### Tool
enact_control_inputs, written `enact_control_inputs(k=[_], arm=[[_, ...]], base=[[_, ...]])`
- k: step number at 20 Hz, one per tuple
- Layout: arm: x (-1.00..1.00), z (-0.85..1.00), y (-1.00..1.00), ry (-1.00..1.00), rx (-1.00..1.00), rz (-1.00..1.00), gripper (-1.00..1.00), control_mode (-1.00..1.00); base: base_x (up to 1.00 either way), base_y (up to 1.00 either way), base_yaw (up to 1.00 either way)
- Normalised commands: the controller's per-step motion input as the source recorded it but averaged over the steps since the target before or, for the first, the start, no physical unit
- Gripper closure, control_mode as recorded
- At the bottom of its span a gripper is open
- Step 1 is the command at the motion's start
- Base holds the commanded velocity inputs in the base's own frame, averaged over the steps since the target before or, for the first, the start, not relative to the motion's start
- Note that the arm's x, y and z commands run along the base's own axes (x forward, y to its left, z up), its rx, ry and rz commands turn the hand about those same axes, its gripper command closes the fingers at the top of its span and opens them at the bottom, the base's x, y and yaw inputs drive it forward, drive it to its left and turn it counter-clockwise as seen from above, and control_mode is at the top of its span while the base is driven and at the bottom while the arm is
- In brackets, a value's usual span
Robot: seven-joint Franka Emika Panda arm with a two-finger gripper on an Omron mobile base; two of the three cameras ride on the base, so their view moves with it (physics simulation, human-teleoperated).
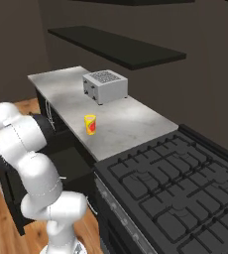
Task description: Pick up the straw from the left drawer and put it inside the smoothie cup.
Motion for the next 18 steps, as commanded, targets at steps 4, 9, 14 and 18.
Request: enact_control_inputs(k=[4,9,14,18], arm=[[0.84,-0.75,-0.10,0.00,-0.41,0.25,-1.00,-1.00],[0.66,-0.64,0.00,0.09,-0.10,0.04,-1.00,-1.00],[0.45,-0.67,-0.04,0.13,0.06,0.06,-1.00,-1.00],[0.19,-0.84,-0.05,0.02,0.14,0.12,-1.00,-1.00]], base=[[0.00,0.00,0.00],[0.00,0.00,0.00],[0.00,0.00,0.00],[0.00,0.00,0.00]])
